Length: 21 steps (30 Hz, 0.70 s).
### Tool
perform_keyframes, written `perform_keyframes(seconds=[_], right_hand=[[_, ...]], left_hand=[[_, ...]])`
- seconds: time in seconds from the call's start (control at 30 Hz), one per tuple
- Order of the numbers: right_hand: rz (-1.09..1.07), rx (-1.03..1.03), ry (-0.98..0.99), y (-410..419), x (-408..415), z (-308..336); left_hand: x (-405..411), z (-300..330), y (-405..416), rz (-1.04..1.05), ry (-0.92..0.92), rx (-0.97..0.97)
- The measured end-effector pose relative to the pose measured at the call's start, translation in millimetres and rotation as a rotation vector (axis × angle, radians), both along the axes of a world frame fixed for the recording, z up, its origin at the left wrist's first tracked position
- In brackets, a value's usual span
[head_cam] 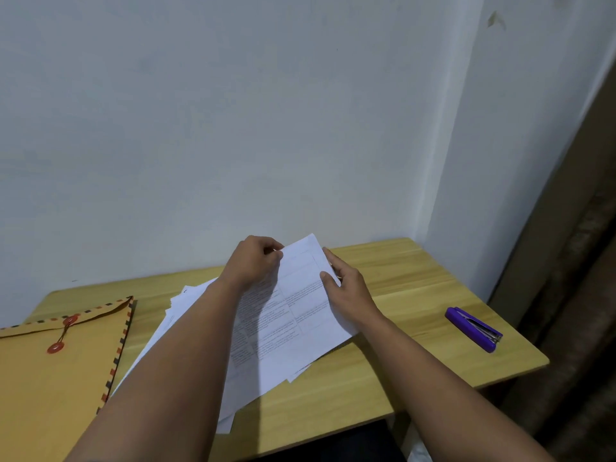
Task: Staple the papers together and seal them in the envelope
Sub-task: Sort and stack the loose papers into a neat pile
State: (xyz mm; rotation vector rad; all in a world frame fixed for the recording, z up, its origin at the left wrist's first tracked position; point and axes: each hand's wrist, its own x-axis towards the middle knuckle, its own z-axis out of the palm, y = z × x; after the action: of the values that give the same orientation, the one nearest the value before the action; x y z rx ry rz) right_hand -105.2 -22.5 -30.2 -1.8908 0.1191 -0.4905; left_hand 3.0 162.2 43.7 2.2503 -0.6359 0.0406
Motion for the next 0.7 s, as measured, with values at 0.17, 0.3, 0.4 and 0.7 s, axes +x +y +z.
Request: perform_keyframes(seconds=[0.17,0.3,0.4,0.7], right_hand=[[-0.028,0.053,-0.025,10.6,15.6,39.1],[0.028,0.140,-0.039,20.8,26.8,74.3],[0.103,0.212,0.003,30.3,34.1,86.2],[0.056,0.125,0.218,58.1,37.1,21.0]], left_hand=[[6.2,47.1,21.3,-0.030,-0.028,0.105],[16.6,89.3,43.7,0.020,-0.116,0.217],[23.0,115.3,55.9,0.060,-0.140,0.251],[33.0,38.5,70.4,0.092,0.040,0.344]])
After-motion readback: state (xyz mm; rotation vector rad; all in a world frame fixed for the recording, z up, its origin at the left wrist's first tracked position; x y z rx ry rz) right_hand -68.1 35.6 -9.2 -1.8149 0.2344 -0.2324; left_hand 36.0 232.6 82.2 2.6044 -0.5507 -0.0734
